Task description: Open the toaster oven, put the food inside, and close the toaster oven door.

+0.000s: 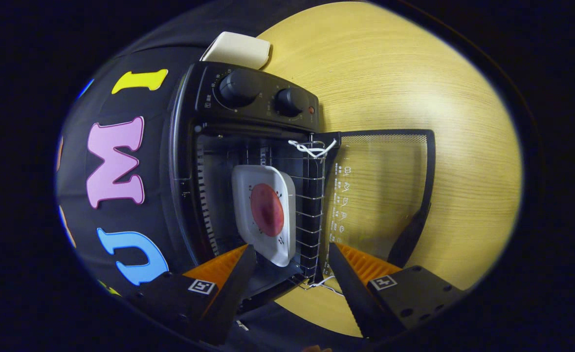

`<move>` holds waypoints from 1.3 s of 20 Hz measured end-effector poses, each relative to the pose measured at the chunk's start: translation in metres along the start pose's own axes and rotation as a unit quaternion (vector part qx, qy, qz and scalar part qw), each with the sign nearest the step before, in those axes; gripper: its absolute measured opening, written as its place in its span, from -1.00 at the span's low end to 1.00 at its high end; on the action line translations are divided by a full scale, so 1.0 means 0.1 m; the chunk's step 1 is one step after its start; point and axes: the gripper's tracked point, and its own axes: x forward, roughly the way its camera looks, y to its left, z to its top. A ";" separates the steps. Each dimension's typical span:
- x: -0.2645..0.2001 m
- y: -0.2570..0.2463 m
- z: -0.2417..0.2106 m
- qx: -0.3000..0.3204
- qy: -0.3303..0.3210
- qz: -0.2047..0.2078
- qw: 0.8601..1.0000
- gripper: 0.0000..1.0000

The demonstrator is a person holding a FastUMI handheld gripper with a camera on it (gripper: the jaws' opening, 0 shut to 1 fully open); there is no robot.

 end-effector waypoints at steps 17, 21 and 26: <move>-1.14 -0.44 0.04 -0.619 0.044 0.026 0.784 0.97; -1.10 -0.82 0.00 -0.662 0.082 -0.018 0.745 0.98; -0.90 -1.22 -0.08 -0.669 0.121 -0.063 0.730 0.98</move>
